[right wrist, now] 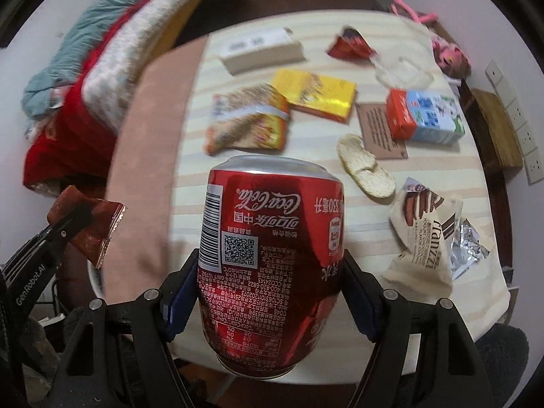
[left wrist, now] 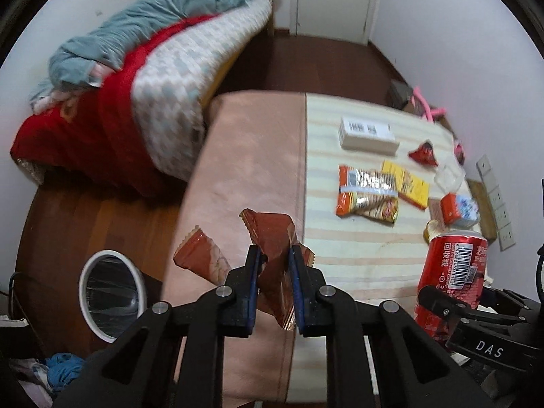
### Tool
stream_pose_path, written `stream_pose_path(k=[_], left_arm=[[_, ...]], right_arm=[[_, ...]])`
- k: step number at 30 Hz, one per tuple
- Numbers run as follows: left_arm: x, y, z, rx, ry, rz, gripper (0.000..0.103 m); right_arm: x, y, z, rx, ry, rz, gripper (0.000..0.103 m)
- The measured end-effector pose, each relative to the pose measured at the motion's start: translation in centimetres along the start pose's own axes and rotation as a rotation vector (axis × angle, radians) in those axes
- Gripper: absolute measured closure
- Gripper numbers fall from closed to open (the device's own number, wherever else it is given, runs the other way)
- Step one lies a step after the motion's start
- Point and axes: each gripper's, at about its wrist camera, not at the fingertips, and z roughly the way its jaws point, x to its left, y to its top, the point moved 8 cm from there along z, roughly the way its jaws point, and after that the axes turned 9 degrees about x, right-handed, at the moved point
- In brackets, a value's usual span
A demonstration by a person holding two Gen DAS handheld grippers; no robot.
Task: Collect trash
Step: 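Carry the can and wrapper over the bin and open both tools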
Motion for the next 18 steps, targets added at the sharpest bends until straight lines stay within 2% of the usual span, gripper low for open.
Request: stream_pose_path(k=[3,8,12,18], left_arm=[[1.5,-0.2,-2.6,-0.045,-0.004,-0.015,0.089],[6.2,-1.0,-6.0,-0.105,-0.002,-0.050,0.089],[10.6,-1.7,-6.5,-0.107,0.007,-0.098,0.089],[19.6,-2.8,-4.9,-0.073,0.026,-0.218,0.089]], right_arm=[[1.0,-1.0,-3.0,-0.044,0.034,-0.042,0.025],[6.6,-2.1,-5.5,-0.099,0.093,-0.114,0.025],[12.7,-2.6,-5.6,-0.113,0.143,-0.180,0.025],[23.3,-3.2,-2.7,-0.054,0.205,-0.310,0.025]])
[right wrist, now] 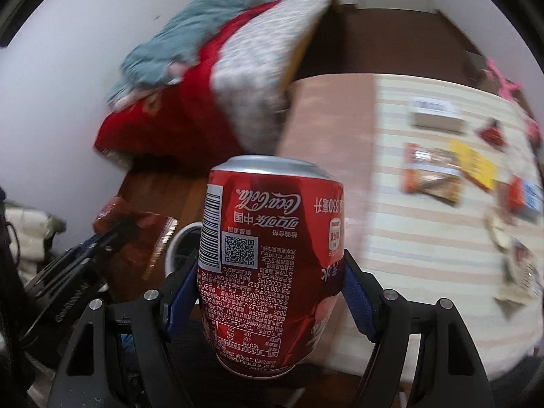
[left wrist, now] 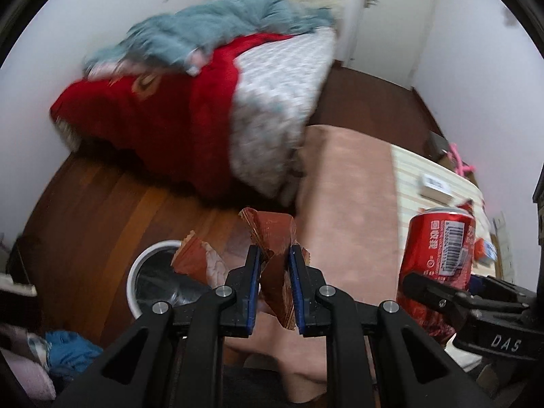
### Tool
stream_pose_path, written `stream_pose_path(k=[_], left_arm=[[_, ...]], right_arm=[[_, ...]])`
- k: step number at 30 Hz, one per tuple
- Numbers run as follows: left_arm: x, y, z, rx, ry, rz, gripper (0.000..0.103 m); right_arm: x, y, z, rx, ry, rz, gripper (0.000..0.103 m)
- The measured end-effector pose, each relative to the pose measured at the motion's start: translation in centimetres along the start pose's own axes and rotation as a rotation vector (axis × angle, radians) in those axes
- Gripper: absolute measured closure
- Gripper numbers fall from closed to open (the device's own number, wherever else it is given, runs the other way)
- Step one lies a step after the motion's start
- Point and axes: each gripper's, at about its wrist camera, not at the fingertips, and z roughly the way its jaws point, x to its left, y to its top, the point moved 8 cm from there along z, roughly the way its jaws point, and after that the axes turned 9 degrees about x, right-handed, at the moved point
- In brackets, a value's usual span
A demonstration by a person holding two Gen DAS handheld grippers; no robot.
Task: Collect trash
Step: 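Carry the can and wrapper over the bin and open both tools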
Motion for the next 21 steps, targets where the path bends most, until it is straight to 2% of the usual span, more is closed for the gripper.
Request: stream_pose_path(k=[5,11,16,19,20,21], left_arm=[[8.5,-0.3,3.5,0.068,0.002,-0.139,0.089],[18.5,-3.1,11.2,0.217,-0.017,-0.330,0.089],[22.6,-5.0,16.9,0.322,-0.079,-0.430,0.086],[24.4,-5.6,19.3,0.360,-0.109,-0.475,0.083],[25.1,-6.0,20.2,0.380,-0.114,-0.497,0.077],[26.1,-6.5,20.6,0.398,-0.100,-0.514,0.054]], right_arm=[[6.9,1.1,7.2,0.107,0.029,-0.094,0.025],[13.2,1.1,19.0,0.282,0.040,-0.159,0.025],[16.5,1.3,28.1,0.394,0.030,-0.183,0.025],[17.2,1.5,32.2,0.442,0.019,-0.186,0.025],[17.6,1.4,33.6,0.460,0.012,-0.193,0.025],[17.9,1.3,34.9,0.476,0.008,-0.197,0.025]])
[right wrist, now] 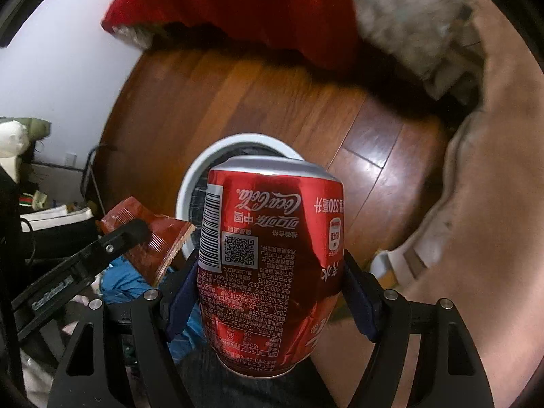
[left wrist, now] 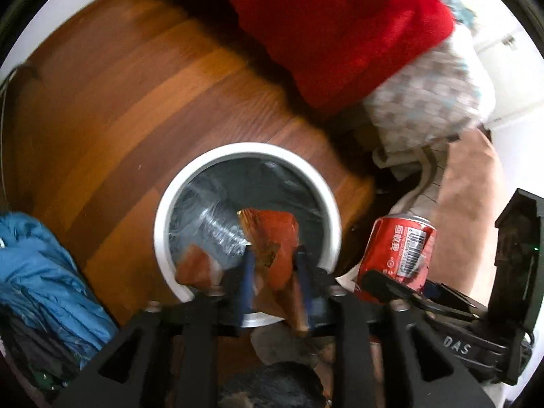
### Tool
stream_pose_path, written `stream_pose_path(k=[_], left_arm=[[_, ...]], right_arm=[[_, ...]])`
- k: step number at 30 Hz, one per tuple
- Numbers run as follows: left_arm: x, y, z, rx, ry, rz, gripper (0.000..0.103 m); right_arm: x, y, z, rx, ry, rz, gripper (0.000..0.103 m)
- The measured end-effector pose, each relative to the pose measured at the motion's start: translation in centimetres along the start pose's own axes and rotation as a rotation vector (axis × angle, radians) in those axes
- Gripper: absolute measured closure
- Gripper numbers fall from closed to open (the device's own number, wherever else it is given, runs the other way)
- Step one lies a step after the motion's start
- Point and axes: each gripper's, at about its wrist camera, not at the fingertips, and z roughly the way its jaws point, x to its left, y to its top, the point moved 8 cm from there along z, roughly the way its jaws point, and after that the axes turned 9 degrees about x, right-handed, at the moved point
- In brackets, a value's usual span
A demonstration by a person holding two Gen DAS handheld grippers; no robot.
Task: Collect trash
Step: 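Carry the can and wrapper over the bin and open both tools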
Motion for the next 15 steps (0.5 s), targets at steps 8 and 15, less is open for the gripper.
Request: stream_pose_path(k=[8,15], left_arm=[[4.1,0.1,-0.7,-0.045,0.085,-0.076,0.003],[5.6,-1.8,-2.6,-0.135,0.269,-0.064,0.003]], right_arm=[[0.4,3.3,6.1,0.127,0.007,-0.010,0.000],[-0.2,1.0,5.2,0.097,-0.096,-0.056,0.000]])
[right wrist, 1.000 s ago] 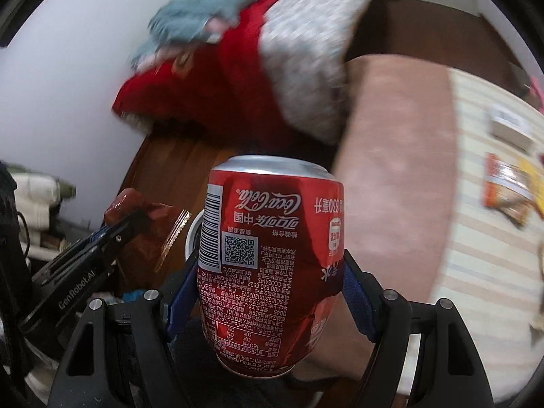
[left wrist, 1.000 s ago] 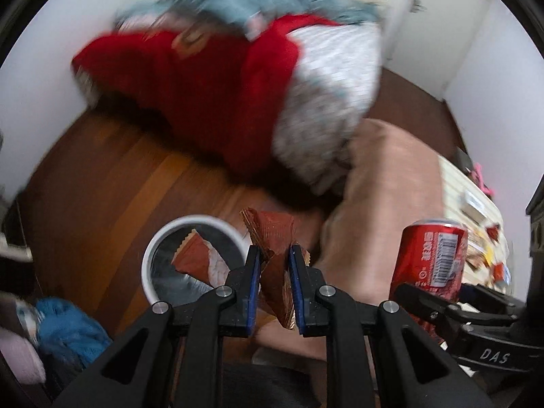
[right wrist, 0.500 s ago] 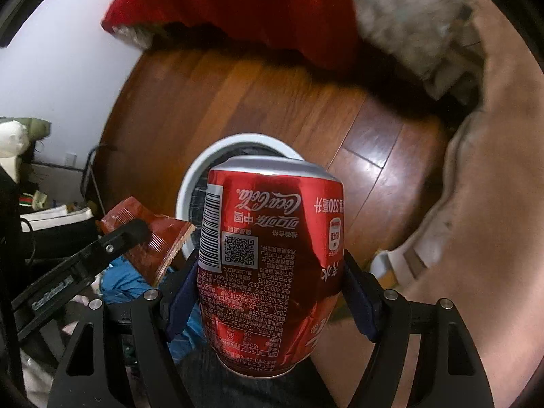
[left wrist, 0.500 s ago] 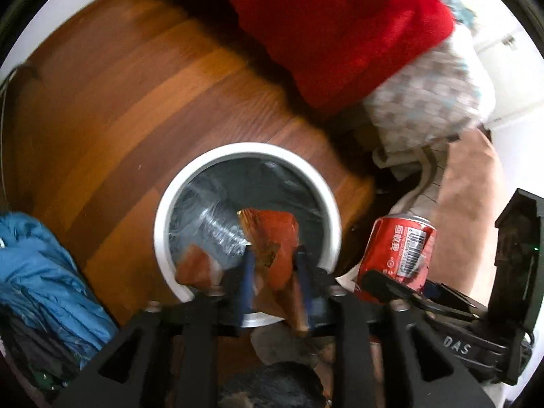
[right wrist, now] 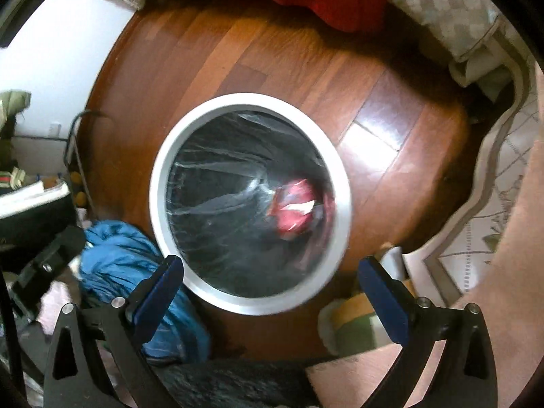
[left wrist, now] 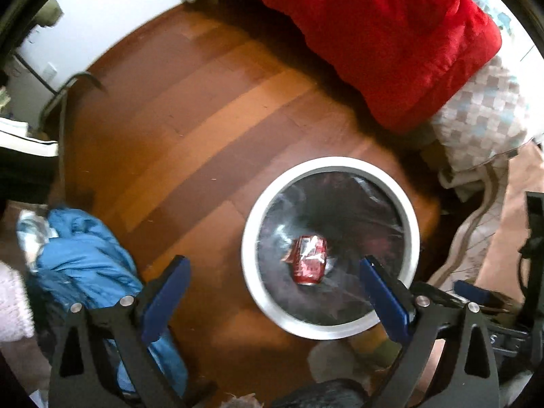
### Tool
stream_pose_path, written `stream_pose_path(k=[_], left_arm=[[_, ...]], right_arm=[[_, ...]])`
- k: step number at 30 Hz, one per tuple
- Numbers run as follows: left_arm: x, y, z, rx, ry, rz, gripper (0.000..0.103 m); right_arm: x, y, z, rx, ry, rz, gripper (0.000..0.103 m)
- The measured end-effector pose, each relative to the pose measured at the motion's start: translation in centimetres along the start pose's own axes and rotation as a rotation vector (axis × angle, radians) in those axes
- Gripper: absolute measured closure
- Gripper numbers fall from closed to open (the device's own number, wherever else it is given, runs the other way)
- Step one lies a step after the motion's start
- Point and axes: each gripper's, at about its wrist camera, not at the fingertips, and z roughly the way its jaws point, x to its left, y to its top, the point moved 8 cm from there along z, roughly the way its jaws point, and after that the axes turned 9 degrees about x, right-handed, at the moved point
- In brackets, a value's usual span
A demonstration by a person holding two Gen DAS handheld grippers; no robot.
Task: Collect trash
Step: 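Carry the can and wrapper over the bin and open both tools, then move both empty tools back toward the table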
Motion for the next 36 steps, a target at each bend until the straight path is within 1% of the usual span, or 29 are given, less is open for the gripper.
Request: stream_pose_path(k=[4,7,11,19,27,31,36], left_arm=[[-0.1,-1.3,-0.5,-0.010,0.030,0.013,0.003],[-0.5,-2.3,-1.0,-0.012,0.047,0.034,0.003],[-1.0,-3.3,-2.1,-0.023,0.041,0.048,0.003],[-2.0,-4.6,-5.6,-0.079,0.026,0.073,0.003],[-2.4,-6.2,-10.1,-0.142,0.001,0.085,0.003],[-2.9,-7.0,-13.4,-0.192,-0.024,0.097,0.003],[-4.4,-8.3,-18.4,-0.268,-0.038,0.119,0.003]], right_arm=[[-1.6,-2.0,-1.8,-0.043,-0.084,-0.020,0.000],[-2.2,-3.1,-2.6,-0.068,-0.132,-0.036,0.000],[-2.3,-4.3,-3.7,-0.089,-0.151,-0.058,0.000],[-1.4,-5.9,-7.4,-0.154,-0.135,-0.069,0.000],[0.0,-8.6,-13.0,-0.248,-0.095,-0.089,0.000],[0.7,-10.3,-16.0,-0.293,-0.060,-0.094,0.000],[1.1,-13.1,-21.1,-0.383,0.009,-0.092,0.000]])
